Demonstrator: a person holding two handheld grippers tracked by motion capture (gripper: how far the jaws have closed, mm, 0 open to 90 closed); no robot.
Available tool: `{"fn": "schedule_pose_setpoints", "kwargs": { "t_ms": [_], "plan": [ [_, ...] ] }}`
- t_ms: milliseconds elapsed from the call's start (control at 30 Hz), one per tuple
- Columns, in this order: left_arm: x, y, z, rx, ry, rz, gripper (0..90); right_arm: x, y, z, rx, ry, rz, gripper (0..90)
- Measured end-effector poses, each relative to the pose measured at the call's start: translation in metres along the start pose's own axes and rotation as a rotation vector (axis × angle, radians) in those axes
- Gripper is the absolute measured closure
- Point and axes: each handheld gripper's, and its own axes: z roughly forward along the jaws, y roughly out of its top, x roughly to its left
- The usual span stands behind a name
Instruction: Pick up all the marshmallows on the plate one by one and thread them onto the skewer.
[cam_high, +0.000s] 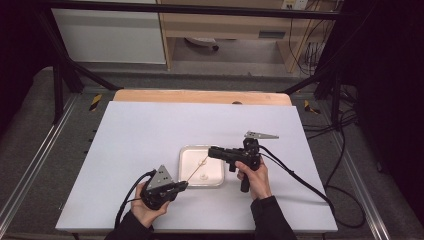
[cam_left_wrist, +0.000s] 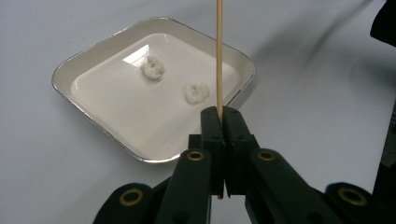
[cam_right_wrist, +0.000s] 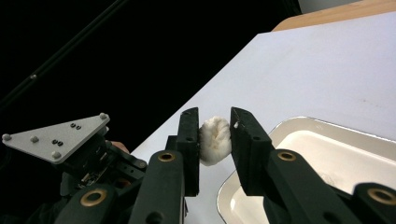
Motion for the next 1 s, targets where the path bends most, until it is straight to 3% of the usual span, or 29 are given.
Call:
{"fn": "schedule_pose_setpoints", "kwargs": {
  "t_ms": [400, 1000],
  "plan": [
    [-0.001, 0.0, 0.003, 0.035, 0.006, 0.008, 88.7, 0.0, -0.009, 0.006, 0.024, 0.014, 0.001, 77.3],
    [-0.002, 0.0, 0.01, 0.088, 0.002, 0.023, 88.8, -0.001, -0.02, 0.012, 0.082, -0.006, -0.021, 79.8]
  ]
}}
